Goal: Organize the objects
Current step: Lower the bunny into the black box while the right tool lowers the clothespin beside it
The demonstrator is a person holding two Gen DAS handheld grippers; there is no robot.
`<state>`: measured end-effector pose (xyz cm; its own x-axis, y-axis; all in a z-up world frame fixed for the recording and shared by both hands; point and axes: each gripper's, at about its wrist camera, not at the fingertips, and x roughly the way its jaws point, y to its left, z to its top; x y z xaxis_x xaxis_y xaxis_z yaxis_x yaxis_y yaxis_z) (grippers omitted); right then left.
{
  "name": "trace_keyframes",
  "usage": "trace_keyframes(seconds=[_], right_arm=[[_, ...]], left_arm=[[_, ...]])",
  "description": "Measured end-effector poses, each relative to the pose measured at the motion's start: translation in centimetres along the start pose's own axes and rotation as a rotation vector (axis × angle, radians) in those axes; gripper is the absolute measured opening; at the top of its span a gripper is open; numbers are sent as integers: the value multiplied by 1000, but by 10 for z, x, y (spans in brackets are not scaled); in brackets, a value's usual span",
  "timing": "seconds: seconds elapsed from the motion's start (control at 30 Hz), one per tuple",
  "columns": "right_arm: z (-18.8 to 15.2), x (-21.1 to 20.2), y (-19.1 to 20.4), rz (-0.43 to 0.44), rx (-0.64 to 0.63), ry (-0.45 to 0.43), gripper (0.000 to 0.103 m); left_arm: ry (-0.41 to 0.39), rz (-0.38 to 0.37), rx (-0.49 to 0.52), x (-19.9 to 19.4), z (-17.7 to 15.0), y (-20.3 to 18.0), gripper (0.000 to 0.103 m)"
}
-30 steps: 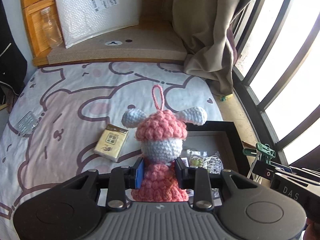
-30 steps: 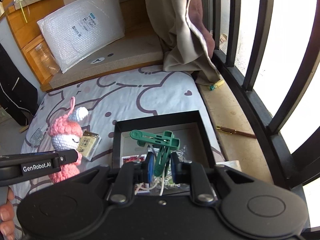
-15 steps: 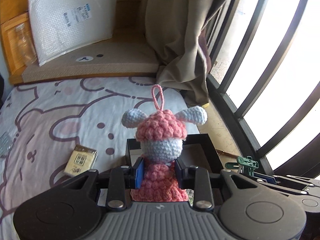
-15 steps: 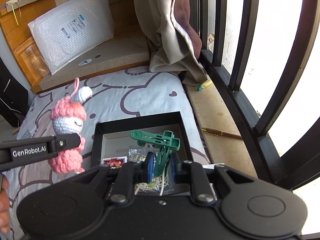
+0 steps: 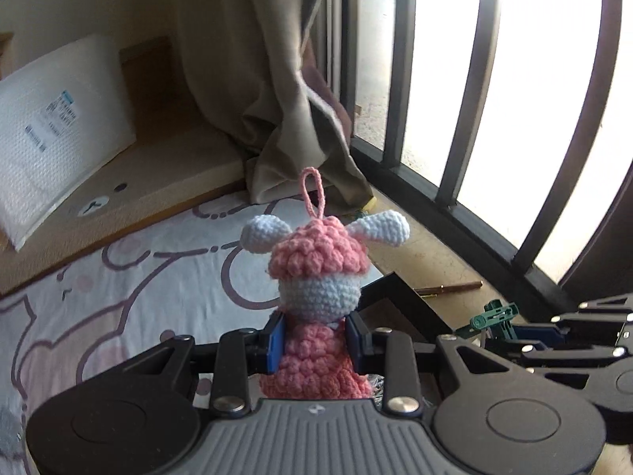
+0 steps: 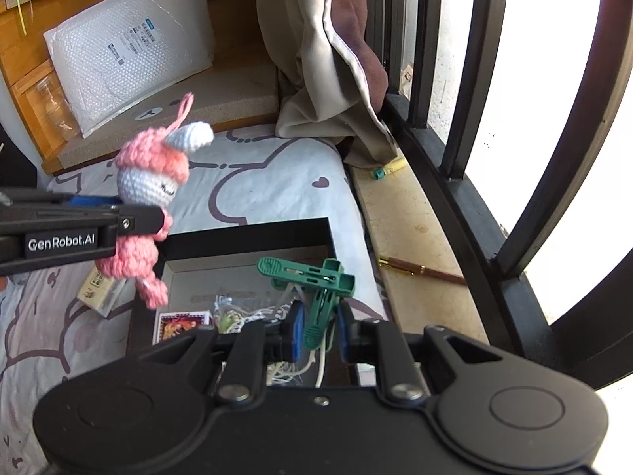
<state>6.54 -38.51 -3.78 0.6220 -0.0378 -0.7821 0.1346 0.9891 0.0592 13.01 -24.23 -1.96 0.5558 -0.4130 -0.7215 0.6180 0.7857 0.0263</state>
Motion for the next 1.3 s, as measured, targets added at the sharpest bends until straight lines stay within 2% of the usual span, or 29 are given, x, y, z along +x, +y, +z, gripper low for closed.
trace_keyframes(seconds=[0.1,0.27,0.47,0.7,0.87,1.0,1.1,1.23,1.3], right_arm=[[-1,7,-4,5,13,8,18],[-3,15,-8,3,22,19,18],[-6,22,-10,6,13,41,18],[-8,29,-7,21,-22,55,18],[-8,35,-7,24,-30,71,18],[-9,39,-3,28,-48,90,18],[-9,42,-2,34,-44,96,18],[-10,45,0,30,-45,104,18],[-11,48,0,23,-45,109,18]], left_arm=[[14,6,177,12,-1,-14,34],[10,6,416,26,-4,-30,34],[46,-14,630,41,-15,-37,34],[174,-6,819,64,-40,-33,34],[216,-21,912,74,-56,-28,34],[206,-8,928,79,-62,-27,40],[174,-11,881,76,-59,-24,63],[150,-71,773,62,-47,-16,64],[136,-97,712,56,-40,-12,60]])
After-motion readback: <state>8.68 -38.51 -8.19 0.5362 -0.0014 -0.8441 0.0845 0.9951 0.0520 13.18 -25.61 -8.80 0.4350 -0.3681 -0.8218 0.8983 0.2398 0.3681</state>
